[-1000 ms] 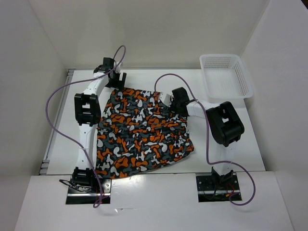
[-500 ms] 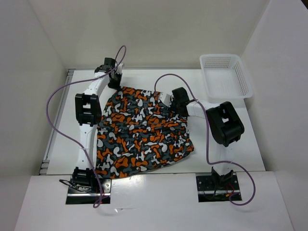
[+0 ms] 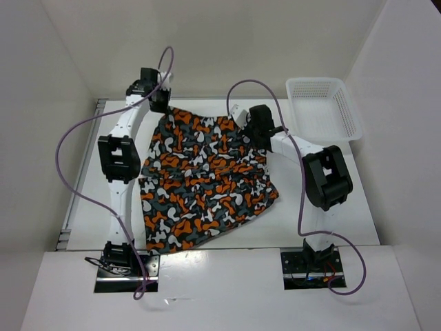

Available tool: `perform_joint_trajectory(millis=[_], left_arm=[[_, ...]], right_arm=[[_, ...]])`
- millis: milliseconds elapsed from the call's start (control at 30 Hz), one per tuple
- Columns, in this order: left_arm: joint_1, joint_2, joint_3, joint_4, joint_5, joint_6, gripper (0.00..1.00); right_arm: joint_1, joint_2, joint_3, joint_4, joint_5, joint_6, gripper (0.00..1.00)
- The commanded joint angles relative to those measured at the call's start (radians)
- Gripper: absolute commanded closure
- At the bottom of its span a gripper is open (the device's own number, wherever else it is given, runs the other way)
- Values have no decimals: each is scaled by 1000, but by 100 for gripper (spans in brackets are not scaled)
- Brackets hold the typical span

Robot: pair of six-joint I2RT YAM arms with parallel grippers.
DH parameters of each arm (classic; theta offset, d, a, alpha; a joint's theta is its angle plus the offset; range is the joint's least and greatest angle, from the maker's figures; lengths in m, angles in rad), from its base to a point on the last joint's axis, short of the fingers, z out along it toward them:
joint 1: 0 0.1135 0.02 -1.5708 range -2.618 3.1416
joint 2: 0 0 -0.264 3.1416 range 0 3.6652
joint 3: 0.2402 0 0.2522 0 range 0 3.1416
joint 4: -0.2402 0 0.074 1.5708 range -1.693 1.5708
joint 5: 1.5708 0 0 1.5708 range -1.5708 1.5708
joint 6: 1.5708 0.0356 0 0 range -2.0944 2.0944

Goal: Fold and stack the shorts
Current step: Fold the shorts

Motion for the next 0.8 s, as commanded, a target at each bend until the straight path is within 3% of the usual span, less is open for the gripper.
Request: perform_joint_trajectory(millis=[0,133,267,400,567,700,767], left_arm=[[9,-247,71,40,29,2,100],[9,-400,-75,26,2,2,100],[0,-618,-326,26,-35,2,100],[-55,-857,-733,26,-35,2,100],[-121,-1178,-1096,26,-93,2,100],[-141,-1372,-1235,-38,-93,2,100],[-166,-1440,-1278,-83,-60,2,92]], right_arm=[[-6,-85,70,19,-26,15,100],[-6,-171,38,-35,-26,-65,100],[13,-346,-60,-98,-35,-129,100],[32,-538,-253,-136,-130,-181,100],[81,-745,-442,-231,-190,-348,100],[190,-889,-540,-316,-190,-415,100],[223,-932,-560,-357,-216,-438,97]])
